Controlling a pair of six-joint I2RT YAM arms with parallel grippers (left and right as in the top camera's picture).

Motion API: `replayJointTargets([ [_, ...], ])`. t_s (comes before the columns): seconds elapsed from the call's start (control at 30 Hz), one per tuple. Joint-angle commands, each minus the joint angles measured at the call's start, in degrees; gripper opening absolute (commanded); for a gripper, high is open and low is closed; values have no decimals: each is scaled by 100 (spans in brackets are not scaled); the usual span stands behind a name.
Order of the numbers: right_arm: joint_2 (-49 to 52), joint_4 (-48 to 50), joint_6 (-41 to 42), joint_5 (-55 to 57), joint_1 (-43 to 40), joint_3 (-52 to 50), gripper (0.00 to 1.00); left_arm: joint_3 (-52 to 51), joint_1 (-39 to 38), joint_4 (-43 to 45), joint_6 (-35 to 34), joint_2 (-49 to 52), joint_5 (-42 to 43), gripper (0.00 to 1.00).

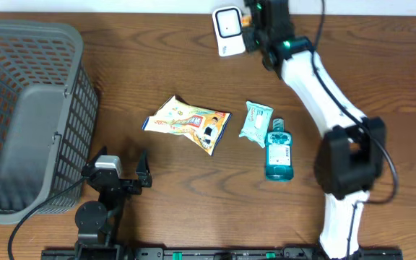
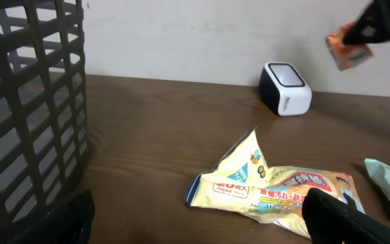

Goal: Scan the item barcode
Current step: 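Lift the orange box and hold it over the white scanner, then carry the orange box right and set it at the table's right edge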

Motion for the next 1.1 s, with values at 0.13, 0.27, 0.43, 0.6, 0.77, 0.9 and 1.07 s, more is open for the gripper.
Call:
replayJointTargets([
  [0.13,1567,-85,-1073,1390,417,1884,1,-140,-17,-109,79,-15,57,98],
  [0.27,1910,212,-1276,1784,546,2020,1,-140,-20,-109,79,-15,57,98],
  [0.43,1982,365,-1257,1982,649,2068,1,-140,-20,-109,79,-15,57,98],
  [0.6,1956,-446,-1152,2479,675,2579,1,-140,-20,-109,79,-15,57,98],
  [0.77,1812,-2098,-625,2830,476,3189,1,-140,-17,-109,79,-15,57,98],
  [0.9,1679,-3141,15,3126,-24,3351,1,-140,-20,-109,79,-15,57,98],
  [1.07,1672,-4076,1005,3178,-1196,3314,1,-140,-20,-107,79,-15,57,98],
])
